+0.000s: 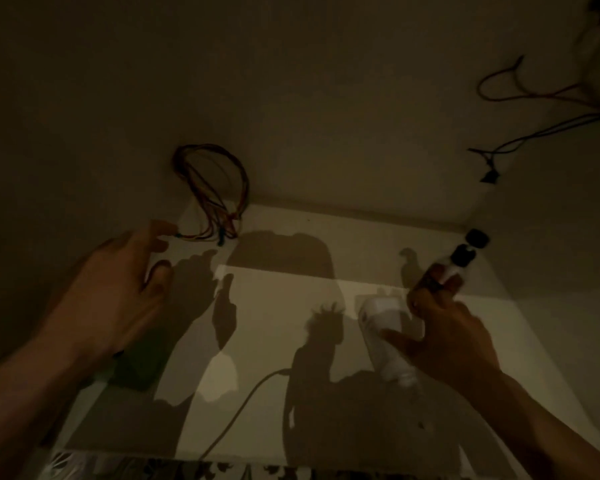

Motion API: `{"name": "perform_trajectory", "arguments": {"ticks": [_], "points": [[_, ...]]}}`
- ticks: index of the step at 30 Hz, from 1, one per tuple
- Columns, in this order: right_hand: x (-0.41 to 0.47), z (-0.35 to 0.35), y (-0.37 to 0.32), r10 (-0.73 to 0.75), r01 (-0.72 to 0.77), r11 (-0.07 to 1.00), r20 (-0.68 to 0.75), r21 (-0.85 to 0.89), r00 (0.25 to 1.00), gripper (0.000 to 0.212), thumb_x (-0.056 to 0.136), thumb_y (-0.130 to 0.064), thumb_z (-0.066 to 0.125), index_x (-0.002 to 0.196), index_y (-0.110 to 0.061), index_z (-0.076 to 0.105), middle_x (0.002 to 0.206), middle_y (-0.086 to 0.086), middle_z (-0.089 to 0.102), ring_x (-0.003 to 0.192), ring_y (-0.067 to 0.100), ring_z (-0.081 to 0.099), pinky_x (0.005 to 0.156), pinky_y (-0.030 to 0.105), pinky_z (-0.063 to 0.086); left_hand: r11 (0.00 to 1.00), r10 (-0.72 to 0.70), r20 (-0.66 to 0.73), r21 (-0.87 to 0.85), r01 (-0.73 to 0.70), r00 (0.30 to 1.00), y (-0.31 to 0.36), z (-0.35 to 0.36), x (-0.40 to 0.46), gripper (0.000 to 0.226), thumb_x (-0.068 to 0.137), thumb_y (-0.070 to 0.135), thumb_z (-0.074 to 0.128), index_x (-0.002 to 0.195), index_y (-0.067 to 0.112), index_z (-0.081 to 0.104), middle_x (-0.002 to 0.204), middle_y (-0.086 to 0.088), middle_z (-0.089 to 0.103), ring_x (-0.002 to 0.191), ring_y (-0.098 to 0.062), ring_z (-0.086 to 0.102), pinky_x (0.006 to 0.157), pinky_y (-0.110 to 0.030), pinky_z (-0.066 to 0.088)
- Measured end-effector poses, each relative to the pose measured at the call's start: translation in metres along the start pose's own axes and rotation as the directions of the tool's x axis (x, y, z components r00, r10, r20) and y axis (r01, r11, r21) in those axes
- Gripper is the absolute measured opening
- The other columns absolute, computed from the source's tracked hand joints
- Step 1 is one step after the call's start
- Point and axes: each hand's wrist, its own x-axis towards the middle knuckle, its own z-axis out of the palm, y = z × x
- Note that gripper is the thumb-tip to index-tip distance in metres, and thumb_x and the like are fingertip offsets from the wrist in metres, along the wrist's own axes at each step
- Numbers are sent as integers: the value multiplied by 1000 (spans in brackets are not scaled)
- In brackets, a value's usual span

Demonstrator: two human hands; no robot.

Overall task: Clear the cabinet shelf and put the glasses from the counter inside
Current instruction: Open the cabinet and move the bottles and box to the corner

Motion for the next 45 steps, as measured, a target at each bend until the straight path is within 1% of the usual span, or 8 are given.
{"name": "perform_trajectory", "arguments": {"ticks": [4,12,20,24,30,37,42,45], "points": [[-19,17,2,97,-191,934,300,303,949,106,63,-89,59,145,-32,27,134,1,57,114,25,62,91,43,57,995,60,28,73,-62,998,16,8,2,43,97,24,51,137,37,42,126,1,64,91,-16,56,84,-41,47],[-21,29,-5,88,-125,966,169,225,982,109,77,-59,73,158,-28,6,132,6,57,113,25,63,89,37,57,987,136,57,73,-140,989,28,9,-5,44,98,31,48,140,39,39,130,8,61,74,-4,56,74,-34,43],[-8,-41,-59,-283,239,954,273,184,920,95,69,-61,77,146,-37,26,122,-6,63,102,16,64,80,28,55,949,302,215,22,-314,929,48,32,-8,66,87,52,65,143,49,31,146,18,42,105,7,44,82,-6,30],[-7,-64,-113,-447,432,894,264,115,855,107,66,-69,78,149,-29,23,124,-5,62,95,12,59,70,17,41,888,415,365,36,-459,833,70,58,-7,100,69,60,81,148,47,20,154,15,34,137,-9,33,107,-28,36],[7,-91,-160,-436,448,894,276,21,857,98,61,-59,85,139,-32,31,79,-16,37,78,11,45,62,22,35,941,295,428,28,-338,854,56,59,5,121,62,47,90,150,47,7,147,12,49,127,-18,53,97,-41,49],[32,-117,-197,-498,515,857,216,-28,840,95,65,-59,82,139,-29,32,95,-10,51,86,16,51,72,30,37,972,232,319,-108,-208,919,33,52,18,82,72,44,85,141,37,41,135,10,55,118,-14,57,94,-35,50],[39,-137,-194,-499,484,830,-17,277,866,105,37,-87,69,130,-53,36,120,-18,62,105,13,62,82,35,53,951,142,273,-304,-55,952,14,37,30,71,73,33,87,132,31,49,127,10,61,115,-13,61,94,-44,56],[45,-126,-188,-486,395,703,-6,591,874,105,39,-66,87,131,-49,40,122,-16,57,106,7,59,77,28,54,929,83,265,-368,21,961,-2,30,35,64,74,24,87,127,31,51,121,14,63,113,-10,63,88,-32,59]]}}
